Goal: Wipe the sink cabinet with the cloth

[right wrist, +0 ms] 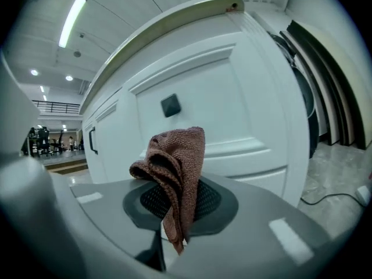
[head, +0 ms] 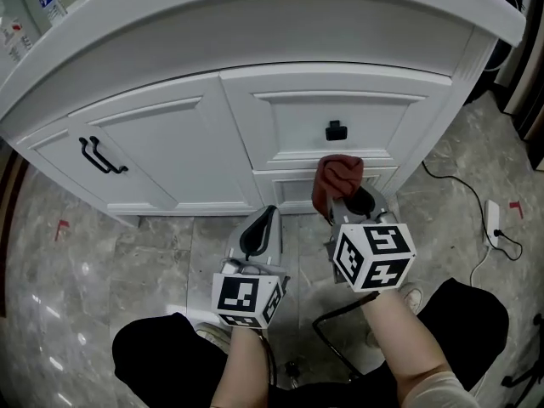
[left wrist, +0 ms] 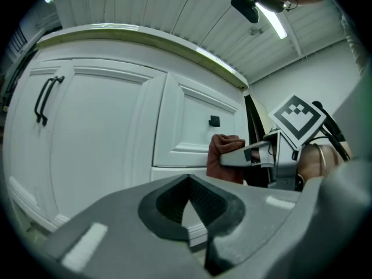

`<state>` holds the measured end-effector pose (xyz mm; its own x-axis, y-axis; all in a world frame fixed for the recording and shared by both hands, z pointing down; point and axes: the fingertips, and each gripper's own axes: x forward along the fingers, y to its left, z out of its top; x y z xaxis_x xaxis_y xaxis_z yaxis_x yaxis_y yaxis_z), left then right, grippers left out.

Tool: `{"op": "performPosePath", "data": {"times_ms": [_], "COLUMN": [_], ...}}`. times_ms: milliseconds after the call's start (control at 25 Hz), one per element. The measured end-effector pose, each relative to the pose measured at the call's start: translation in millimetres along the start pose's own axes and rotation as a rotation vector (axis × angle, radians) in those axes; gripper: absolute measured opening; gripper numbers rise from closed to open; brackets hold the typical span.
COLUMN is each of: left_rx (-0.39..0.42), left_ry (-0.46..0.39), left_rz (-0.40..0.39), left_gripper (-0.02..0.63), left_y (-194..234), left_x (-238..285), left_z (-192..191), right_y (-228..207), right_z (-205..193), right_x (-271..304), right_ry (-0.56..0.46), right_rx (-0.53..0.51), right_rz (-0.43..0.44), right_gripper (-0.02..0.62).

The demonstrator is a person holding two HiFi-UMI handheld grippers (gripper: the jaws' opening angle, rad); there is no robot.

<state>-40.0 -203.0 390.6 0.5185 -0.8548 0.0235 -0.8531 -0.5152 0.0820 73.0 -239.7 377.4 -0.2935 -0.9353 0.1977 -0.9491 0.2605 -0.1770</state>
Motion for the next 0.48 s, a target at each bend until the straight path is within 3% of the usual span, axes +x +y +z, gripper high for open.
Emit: {"op": "performPosePath", "data": {"times_ms": [280, 480], "left_rx": [-0.003, 0.002], "left_ry": [0.004, 0.001], "left_rz": [0.072, 0.095], "left_gripper": [0.001, 0.001], "left_y": [41.5, 59.1], "left_x": [-21.4, -28.3], "left_z": [-3.0, -2.5], "right_y": [80.2, 104.3], "right_z": [-50.4, -67.0], "right_x": [44.6, 68.6], "right_ry": [0.103, 0.139], "right_rx": [-0.047, -0.074], "right_rz": [0.159, 0.212], "right_gripper": [0.080, 0.080]}}
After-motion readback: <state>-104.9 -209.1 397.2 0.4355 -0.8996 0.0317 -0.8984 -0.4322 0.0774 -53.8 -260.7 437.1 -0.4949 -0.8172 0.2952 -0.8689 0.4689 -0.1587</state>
